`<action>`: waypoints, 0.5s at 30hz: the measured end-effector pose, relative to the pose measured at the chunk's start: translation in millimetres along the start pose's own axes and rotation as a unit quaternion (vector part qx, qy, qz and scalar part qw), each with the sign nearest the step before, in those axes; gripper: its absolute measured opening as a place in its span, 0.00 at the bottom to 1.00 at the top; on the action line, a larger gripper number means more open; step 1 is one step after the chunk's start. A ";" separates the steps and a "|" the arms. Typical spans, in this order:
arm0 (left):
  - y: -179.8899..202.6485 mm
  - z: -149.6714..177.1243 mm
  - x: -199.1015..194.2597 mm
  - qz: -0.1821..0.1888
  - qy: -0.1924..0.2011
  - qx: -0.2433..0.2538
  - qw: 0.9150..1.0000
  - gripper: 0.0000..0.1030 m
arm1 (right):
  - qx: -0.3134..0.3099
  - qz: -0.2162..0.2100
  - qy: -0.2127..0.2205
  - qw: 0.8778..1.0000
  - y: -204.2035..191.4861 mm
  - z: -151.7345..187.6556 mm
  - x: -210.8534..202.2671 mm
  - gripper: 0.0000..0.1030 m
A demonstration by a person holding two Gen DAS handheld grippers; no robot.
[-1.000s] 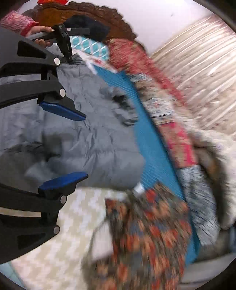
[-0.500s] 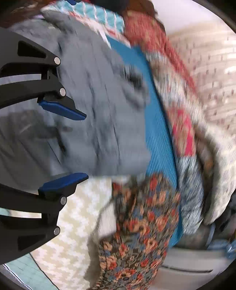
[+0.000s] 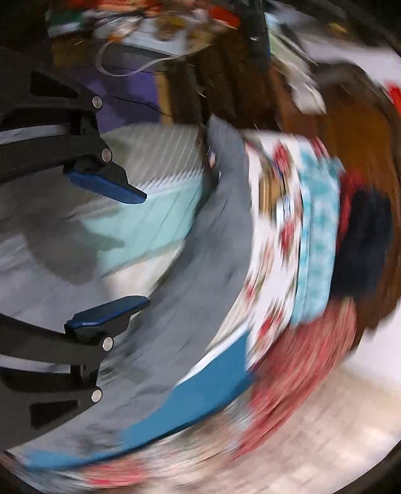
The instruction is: Fold large clothes
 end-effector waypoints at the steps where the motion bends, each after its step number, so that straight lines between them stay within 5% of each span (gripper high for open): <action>1: -3.9 5.8 1.9 -0.010 -0.010 0.002 1.000 0.94 | -0.041 0.006 -0.003 0.999 -26.3 -14.8 18.0 0.64; 3: -14.6 16.9 3.4 -0.046 -0.013 0.006 0.999 0.94 | -0.105 0.026 -0.006 0.994 -65.8 -27.3 37.4 0.64; 6: -24.9 31.2 3.1 -0.094 -0.024 0.027 0.995 0.94 | -0.234 0.096 0.004 0.967 -107.9 -35.1 75.4 0.62; 9: -36.1 40.7 -0.4 -0.113 -0.024 0.032 0.993 0.94 | -0.367 0.182 0.031 0.912 -131.0 -23.1 105.2 0.62; 11: -45.0 45.7 -3.8 -0.116 -0.023 0.023 0.993 0.94 | -0.415 0.203 0.042 0.886 -135.8 -15.0 121.3 0.62; 13: -51.8 48.8 -4.9 -0.117 -0.024 0.011 0.993 0.94 | -0.433 0.206 0.028 0.877 -137.5 -13.8 140.3 0.72; 14: -54.0 50.1 -5.0 -0.119 -0.025 0.009 0.993 0.94 | -0.423 0.204 0.027 0.883 -136.4 -16.8 142.5 0.93; 15: -54.7 50.0 -6.4 -0.122 -0.023 0.010 0.992 0.94 | -0.397 0.198 0.023 0.896 -132.8 -22.5 138.9 0.96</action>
Point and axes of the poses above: each gripper's, at about its wrist camera, not at the fingertips, and x roughly the way its jaws point, y to its right, z to its underside, the point moved 3 cm from there along x, roughly the way its jaws point, and after that the axes turned 12 degrees about x, right-handed, at the moved point
